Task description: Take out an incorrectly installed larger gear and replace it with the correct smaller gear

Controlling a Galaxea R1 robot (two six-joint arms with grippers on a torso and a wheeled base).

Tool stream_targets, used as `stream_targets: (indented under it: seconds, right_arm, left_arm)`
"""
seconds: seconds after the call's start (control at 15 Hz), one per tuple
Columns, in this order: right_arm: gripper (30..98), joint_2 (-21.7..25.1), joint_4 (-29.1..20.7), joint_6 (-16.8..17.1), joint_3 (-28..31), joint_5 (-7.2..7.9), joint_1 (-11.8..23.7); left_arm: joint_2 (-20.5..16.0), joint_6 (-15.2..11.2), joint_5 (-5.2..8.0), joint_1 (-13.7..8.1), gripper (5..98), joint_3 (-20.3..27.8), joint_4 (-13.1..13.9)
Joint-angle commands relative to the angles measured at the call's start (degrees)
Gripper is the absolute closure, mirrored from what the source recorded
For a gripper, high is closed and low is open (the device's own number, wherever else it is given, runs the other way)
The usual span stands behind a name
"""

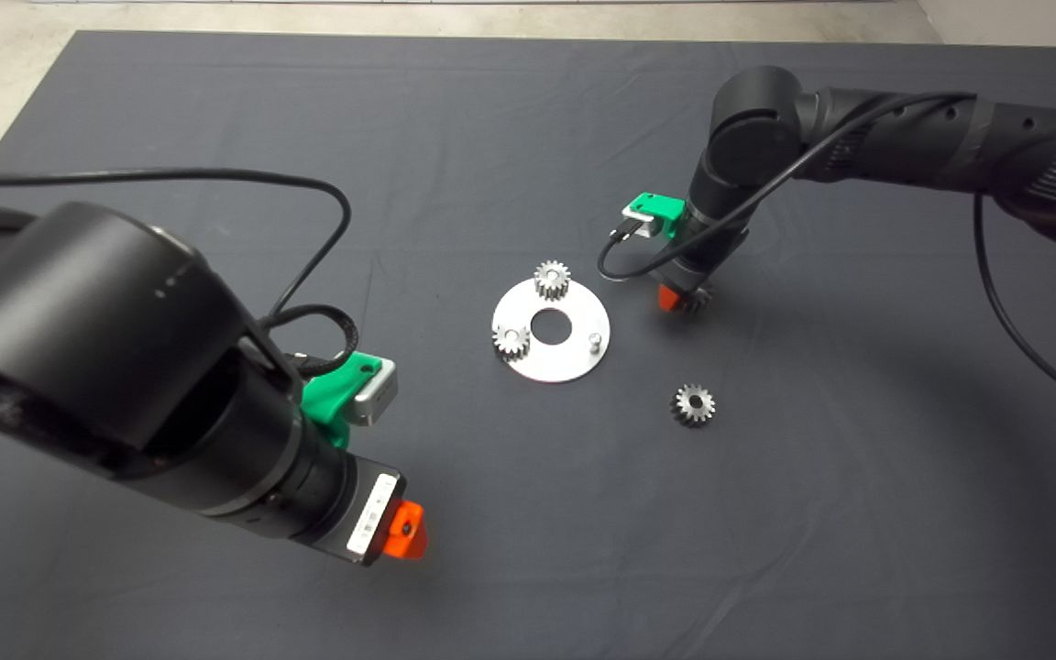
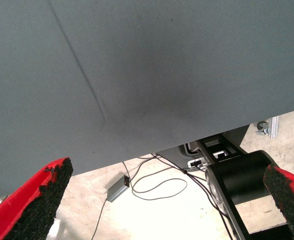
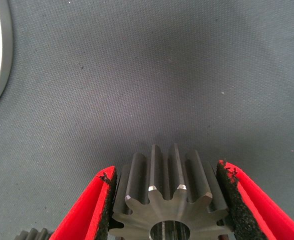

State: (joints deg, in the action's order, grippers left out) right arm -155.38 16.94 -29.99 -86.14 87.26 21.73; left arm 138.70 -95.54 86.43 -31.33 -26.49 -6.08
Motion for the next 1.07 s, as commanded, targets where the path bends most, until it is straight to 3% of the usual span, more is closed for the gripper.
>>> stream_targets:
  seconds: [0.0,1.0]
  right_arm:
    - [78.6,0.1,1.2,0.2,-0.2,7.74,1.1]
    - [78.1,0.1,1.4,-0.2,0.5,7.57,0.8]
  left_arm:
    - [0.0,-0.4,0.05,-0.6,5.4,0.7,0.0]
    - [0.0,-0.4,0.05,-0.6,5.4,0.8,0.0]
